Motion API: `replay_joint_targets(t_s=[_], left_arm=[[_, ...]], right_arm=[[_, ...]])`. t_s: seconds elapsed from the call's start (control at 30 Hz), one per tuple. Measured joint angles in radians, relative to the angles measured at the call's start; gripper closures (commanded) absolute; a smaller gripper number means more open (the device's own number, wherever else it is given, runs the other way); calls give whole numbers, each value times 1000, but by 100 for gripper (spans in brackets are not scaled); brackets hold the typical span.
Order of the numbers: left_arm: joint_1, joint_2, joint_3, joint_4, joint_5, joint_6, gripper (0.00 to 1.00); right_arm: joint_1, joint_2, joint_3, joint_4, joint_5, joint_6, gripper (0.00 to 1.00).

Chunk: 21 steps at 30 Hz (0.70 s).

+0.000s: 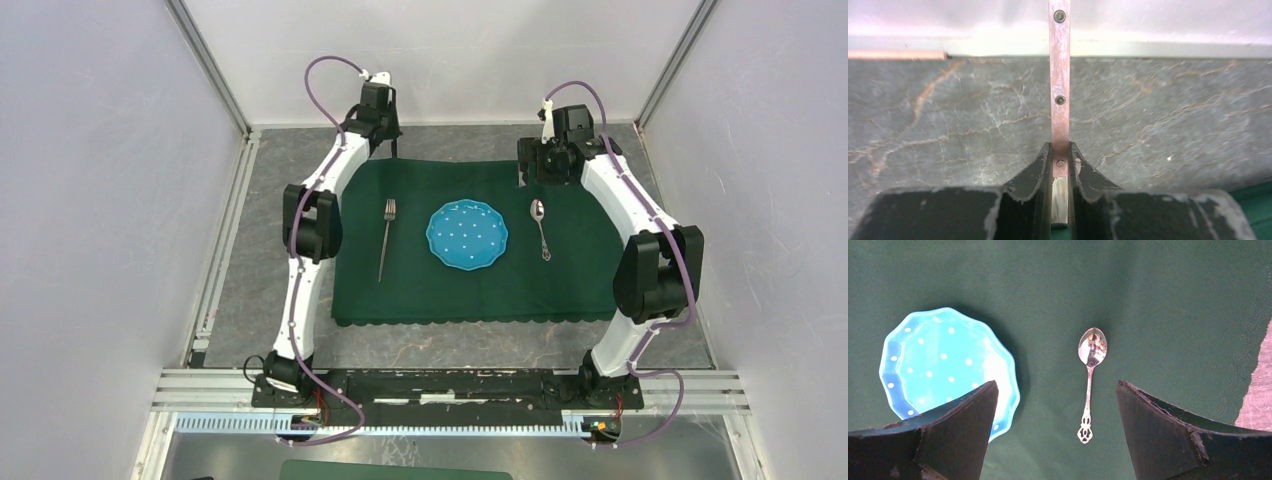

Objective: Set the dinner table for one person
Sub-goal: Pick up the knife at the corner of the board.

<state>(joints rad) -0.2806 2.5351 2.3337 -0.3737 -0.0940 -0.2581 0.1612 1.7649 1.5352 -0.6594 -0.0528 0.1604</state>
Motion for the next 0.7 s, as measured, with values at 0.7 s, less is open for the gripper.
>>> replay_joint_targets(t_s=[0.7], left_arm=[[0, -227, 9, 146, 126, -79, 98]], right_arm=[[0, 2, 0, 2, -1, 0, 6]])
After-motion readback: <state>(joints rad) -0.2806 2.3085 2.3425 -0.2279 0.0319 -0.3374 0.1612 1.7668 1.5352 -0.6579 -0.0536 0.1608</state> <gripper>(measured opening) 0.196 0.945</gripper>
